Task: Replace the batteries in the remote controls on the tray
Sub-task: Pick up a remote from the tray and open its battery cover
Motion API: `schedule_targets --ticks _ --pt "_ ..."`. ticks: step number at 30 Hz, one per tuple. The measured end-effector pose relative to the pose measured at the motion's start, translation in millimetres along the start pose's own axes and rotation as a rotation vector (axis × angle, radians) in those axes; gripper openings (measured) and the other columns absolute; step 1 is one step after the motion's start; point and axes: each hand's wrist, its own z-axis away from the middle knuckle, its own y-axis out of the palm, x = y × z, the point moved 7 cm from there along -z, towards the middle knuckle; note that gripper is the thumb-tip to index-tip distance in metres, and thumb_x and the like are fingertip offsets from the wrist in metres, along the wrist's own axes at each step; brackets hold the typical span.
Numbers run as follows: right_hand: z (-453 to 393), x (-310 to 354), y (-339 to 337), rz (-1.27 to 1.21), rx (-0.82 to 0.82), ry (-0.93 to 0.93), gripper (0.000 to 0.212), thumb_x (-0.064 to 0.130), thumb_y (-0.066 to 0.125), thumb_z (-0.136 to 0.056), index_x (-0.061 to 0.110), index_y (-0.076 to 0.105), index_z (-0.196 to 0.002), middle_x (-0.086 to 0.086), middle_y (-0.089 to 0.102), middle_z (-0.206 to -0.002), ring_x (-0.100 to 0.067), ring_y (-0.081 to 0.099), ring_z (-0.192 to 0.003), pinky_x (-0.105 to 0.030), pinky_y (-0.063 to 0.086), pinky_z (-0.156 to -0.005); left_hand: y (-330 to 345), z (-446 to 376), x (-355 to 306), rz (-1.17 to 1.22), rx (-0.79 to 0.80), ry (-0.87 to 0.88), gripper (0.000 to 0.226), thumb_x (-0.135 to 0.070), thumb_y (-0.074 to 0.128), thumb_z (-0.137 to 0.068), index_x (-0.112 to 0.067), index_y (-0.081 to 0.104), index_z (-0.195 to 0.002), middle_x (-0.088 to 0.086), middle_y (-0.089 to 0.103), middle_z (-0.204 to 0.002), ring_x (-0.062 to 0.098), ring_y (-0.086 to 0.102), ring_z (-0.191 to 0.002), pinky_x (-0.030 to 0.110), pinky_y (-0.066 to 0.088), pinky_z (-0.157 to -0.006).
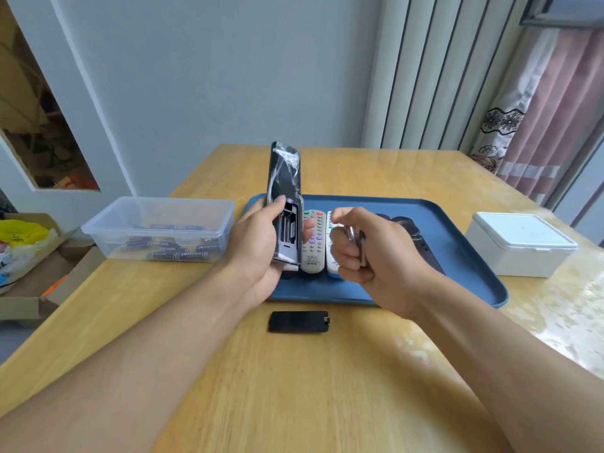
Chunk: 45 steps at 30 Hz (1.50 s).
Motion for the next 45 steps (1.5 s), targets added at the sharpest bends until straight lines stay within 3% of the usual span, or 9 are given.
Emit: schedule_targets --ticks 3,7,13,16,19,22,27,38,45 --pt "6 7 6 0.421 0.001 -0.198 0.028 0.037 0.056 -0.100 0.024 0.067 -0.077 0.008 0.027 -0.053 -0.015 0.021 -0.052 -0.024 0.018 -0.047 -4 3 -3 -0.001 -0.052 -0.044 0.019 -0.016 0.049 -0.105 -0.005 0.063 -0.111 0.007 0.073 -0.067 0.020 0.070 -0.062 0.031 0.060 -0.063" --pt "18 12 27 0.962 0.002 -0.480 0.018 0.044 0.055 -0.099 0.036 0.067 -0.108 0.011 0.042 -0.051 -0.012 0.037 -0.049 -0.021 0.026 -0.051 -13 3 -11 0.021 -0.130 -0.085 0.017 -0.013 0.053 -0.103 0.000 0.064 -0.107 0.013 0.073 -0.074 0.025 0.072 -0.064 0.035 0.062 -0.063" --pt "21 18 42 1.321 -0.083 -0.637 0.037 0.061 0.057 -0.089 0.048 0.060 -0.124 0.029 0.046 -0.060 -0.005 0.047 -0.057 -0.024 0.034 -0.053 -18 1 -11 0.022 -0.148 -0.168 0.019 -0.011 0.053 -0.103 0.002 0.062 -0.113 0.018 0.070 -0.089 0.031 0.069 -0.073 0.040 0.060 -0.065" --pt "21 23 47 1.344 -0.148 -0.845 0.030 0.051 0.059 -0.094 0.040 0.067 -0.120 0.019 0.067 -0.080 -0.012 0.059 -0.060 -0.032 0.048 -0.049 -20 -3 -12 0.055 -0.154 -0.170 0.021 -0.009 0.052 -0.103 0.005 0.060 -0.116 0.018 0.068 -0.091 0.031 0.067 -0.076 0.038 0.059 -0.068" --pt "22 28 49 1.296 -0.260 -1.020 0.029 0.045 0.054 -0.097 0.031 0.071 -0.116 0.008 0.065 -0.070 -0.021 0.059 -0.053 -0.034 0.046 -0.041 -19 -7 -18 0.059 -0.124 -0.136 0.018 -0.007 0.050 -0.102 0.005 0.060 -0.111 0.017 0.064 -0.090 0.026 0.064 -0.075 0.034 0.056 -0.076" --pt "23 32 51 1.262 -0.326 -1.082 0.029 0.043 0.053 -0.098 0.028 0.072 -0.114 0.008 0.063 -0.066 -0.022 0.058 -0.051 -0.033 0.044 -0.039 -17 -4 -26 0.011 -0.107 -0.084 0.015 -0.008 0.053 -0.101 0.001 0.064 -0.104 0.015 0.066 -0.089 0.020 0.065 -0.066 0.025 0.056 -0.063" --pt "20 28 54 1.294 -0.342 -1.091 0.022 0.040 0.061 -0.095 0.029 0.073 -0.109 0.007 0.070 -0.071 -0.020 0.061 -0.052 -0.031 0.044 -0.038 -28 -6 -60 -0.083 -0.208 0.253 0.021 -0.020 0.056 -0.102 -0.021 0.062 -0.121 -0.010 0.060 -0.123 0.005 0.054 -0.116 0.021 0.039 -0.098" --pt "13 -7 75 1.461 -0.100 -1.044 0.021 0.045 0.061 -0.092 0.034 0.073 -0.105 0.009 0.064 -0.063 -0.019 0.057 -0.047 -0.026 0.041 -0.040 -42 -21 -69 -0.244 -0.179 0.296 0.031 -0.037 0.042 -0.107 -0.024 0.069 -0.105 -0.002 0.067 -0.126 0.011 0.056 -0.125 0.030 0.036 -0.111" --pt "12 -14 76 1.398 0.013 -0.915 0.045 0.067 0.047 -0.087 0.042 0.073 -0.114 0.011 0.072 -0.071 -0.013 0.066 -0.061 -0.030 0.045 -0.045 -43 -26 -60 -0.286 -0.185 0.304 0.036 -0.042 0.039 -0.107 -0.025 0.070 -0.099 -0.004 0.070 -0.119 0.010 0.060 -0.120 0.032 0.038 -0.109"
